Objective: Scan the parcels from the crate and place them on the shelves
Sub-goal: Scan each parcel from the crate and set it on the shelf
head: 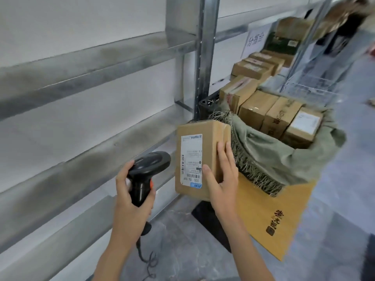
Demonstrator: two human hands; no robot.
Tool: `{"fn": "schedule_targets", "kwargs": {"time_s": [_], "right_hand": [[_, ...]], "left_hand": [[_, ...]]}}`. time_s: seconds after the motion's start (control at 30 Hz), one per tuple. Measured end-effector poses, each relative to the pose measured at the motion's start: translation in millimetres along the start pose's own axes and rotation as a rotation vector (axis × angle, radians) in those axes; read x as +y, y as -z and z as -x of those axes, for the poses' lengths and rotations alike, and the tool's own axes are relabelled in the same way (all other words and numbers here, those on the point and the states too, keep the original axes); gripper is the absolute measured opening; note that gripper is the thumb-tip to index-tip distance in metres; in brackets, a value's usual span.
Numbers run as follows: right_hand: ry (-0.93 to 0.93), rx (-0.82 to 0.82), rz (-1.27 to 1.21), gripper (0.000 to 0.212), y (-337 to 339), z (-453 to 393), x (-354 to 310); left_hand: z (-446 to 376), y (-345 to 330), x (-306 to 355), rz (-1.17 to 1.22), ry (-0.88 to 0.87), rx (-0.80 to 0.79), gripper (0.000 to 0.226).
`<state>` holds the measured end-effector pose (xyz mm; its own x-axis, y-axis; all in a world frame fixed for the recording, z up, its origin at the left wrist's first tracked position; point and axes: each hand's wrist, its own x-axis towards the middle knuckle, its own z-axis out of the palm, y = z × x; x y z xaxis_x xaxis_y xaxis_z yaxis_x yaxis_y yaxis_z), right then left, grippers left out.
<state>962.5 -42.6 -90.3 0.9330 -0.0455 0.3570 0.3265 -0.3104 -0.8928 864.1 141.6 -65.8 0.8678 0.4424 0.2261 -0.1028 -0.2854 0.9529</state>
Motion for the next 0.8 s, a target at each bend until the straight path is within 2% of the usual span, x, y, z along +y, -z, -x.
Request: {"fn": "schedule_targets", "kwargs": {"time_s": [0.33,0.5,0.6,0.7,0.8], "right_hand": [[-0.099,0.189,-0.012,0.067,88,-56,45],[0.043,0.295,0.056,0.066,140,-125,52],[0.205,0.33,0.237,0.064,175,-179,52],[0.306,0.225,0.468,0.064,204,-227,49],[0.343,-0.008,0.673,0.061,231,-254,52]], "left_hand": [[-83,-125,9,0.039,-0.072,-0.198,0.085],[-153,-183,24,0.116,-0.149,-0.279,0.092],[-194,-225,25,0.177,-0.173,-0.347,0.089],[-227,-266,26,0.194,-0.195,-0.388,0.089],[-254,-300,22,0.206,-0.196,-0.426,0.088]]}}
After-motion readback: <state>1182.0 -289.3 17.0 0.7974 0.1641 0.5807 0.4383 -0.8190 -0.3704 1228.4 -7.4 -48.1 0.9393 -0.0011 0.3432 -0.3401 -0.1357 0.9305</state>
